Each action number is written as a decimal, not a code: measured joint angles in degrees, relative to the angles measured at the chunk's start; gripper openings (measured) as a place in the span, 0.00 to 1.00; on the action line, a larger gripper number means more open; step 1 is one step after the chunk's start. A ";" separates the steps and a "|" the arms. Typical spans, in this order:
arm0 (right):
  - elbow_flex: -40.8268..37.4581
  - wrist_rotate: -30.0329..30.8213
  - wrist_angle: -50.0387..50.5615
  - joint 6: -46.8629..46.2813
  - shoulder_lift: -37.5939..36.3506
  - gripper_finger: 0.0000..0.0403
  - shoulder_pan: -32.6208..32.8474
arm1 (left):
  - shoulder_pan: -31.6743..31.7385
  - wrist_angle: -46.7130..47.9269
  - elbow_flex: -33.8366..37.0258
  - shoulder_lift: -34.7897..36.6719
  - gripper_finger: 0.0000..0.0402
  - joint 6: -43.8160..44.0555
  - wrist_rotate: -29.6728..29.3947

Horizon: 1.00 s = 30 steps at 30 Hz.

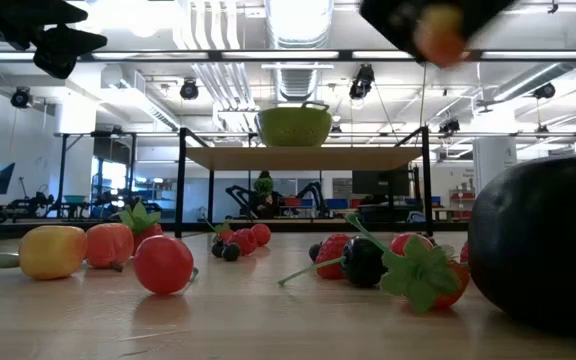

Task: Pick & Place Fruit
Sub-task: Put the pear into the green colander on the shelf

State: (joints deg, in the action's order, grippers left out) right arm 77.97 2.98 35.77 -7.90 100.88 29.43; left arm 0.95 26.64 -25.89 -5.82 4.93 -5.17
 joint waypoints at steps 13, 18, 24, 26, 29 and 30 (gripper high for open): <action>12.54 0.05 4.68 18.46 -0.16 0.28 -15.63 | 0.02 -0.01 -0.01 0.00 0.60 0.00 -0.02; 17.62 0.16 4.53 22.02 -0.33 0.26 -23.82 | 0.01 0.02 -0.02 0.02 0.60 0.00 -0.02; 22.84 0.15 4.58 21.46 -0.35 0.29 -33.76 | 0.00 0.01 -0.02 0.01 0.60 0.00 0.00; 23.72 0.17 4.55 19.94 -0.37 0.30 -37.07 | 0.02 0.02 0.00 0.02 0.60 0.02 -0.02; 24.04 0.15 4.39 17.65 -0.37 0.28 -41.78 | 0.02 0.00 -0.02 0.02 0.60 0.00 -0.02; 24.02 0.15 4.35 16.99 -0.37 0.28 -43.23 | 0.02 0.01 -0.01 0.00 0.60 0.00 -0.02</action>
State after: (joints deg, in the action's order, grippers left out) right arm 102.00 3.14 40.12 9.09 100.51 -13.80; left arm 0.97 26.65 -25.90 -5.82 4.93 -5.19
